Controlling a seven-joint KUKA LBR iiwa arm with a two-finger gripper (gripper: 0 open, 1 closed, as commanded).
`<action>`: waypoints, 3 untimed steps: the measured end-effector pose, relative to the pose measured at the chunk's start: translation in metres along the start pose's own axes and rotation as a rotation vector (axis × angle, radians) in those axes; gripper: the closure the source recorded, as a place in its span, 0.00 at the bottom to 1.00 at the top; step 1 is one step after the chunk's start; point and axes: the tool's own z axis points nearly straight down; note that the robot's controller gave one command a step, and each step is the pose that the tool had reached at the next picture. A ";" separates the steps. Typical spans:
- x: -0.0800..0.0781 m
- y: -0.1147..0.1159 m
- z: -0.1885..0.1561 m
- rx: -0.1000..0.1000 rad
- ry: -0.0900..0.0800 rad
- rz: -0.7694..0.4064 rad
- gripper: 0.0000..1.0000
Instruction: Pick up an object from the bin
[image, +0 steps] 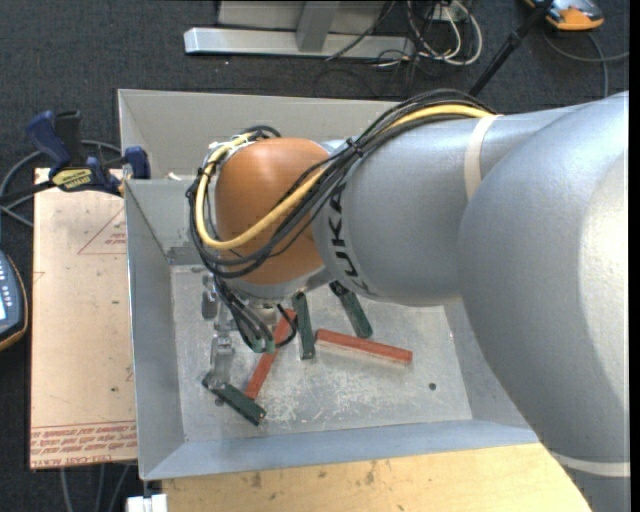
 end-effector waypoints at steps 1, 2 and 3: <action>0.008 -0.067 0.102 0.002 0.005 -0.132 0.00; 0.049 -0.014 0.096 -0.005 -0.016 -0.276 0.00; 0.052 -0.016 0.099 -0.001 -0.002 -0.274 1.00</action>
Offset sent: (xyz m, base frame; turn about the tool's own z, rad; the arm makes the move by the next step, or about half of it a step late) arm -0.0071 -0.0649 -0.0991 -0.1369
